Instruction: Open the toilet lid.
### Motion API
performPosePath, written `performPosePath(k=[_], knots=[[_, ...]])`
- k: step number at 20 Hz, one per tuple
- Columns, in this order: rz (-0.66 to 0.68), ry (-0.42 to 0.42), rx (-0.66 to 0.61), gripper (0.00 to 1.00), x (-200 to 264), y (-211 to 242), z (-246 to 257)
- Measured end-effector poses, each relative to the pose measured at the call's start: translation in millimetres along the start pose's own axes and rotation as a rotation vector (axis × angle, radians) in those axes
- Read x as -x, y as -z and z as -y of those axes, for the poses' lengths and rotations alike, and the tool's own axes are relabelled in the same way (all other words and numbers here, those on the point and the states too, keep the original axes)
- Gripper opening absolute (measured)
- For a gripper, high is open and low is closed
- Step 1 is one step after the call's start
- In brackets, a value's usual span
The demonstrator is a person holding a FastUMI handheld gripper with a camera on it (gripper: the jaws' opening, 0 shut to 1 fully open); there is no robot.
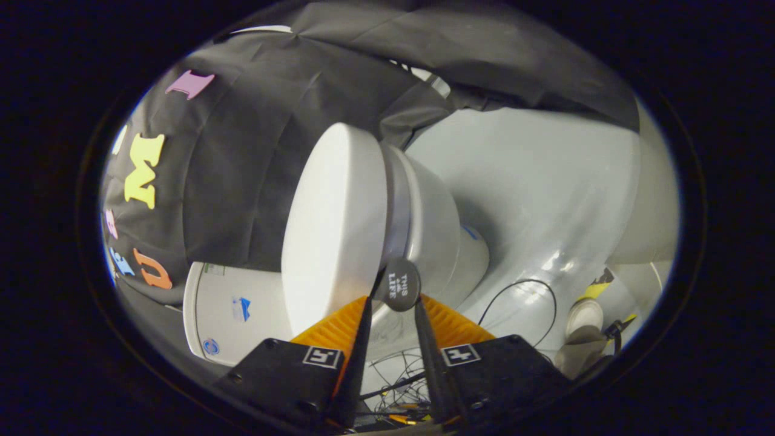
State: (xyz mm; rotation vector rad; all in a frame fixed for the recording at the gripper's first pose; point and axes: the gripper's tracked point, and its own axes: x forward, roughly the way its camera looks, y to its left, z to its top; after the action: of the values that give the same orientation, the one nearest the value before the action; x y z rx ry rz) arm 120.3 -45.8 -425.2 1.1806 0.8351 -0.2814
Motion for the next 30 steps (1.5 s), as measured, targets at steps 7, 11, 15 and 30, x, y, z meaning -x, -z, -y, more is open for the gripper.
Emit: performPosePath(k=[7,11,15,30], knots=[[-0.024,-0.024,-0.037,0.43,-18,-2,-3],[-0.043,-0.047,-0.109,0.21,-15,-4,-9],[-0.057,-0.044,-0.058,0.11,-10,-2,-17],[-0.006,-0.15,0.067,0.11,39,-8,-91]])
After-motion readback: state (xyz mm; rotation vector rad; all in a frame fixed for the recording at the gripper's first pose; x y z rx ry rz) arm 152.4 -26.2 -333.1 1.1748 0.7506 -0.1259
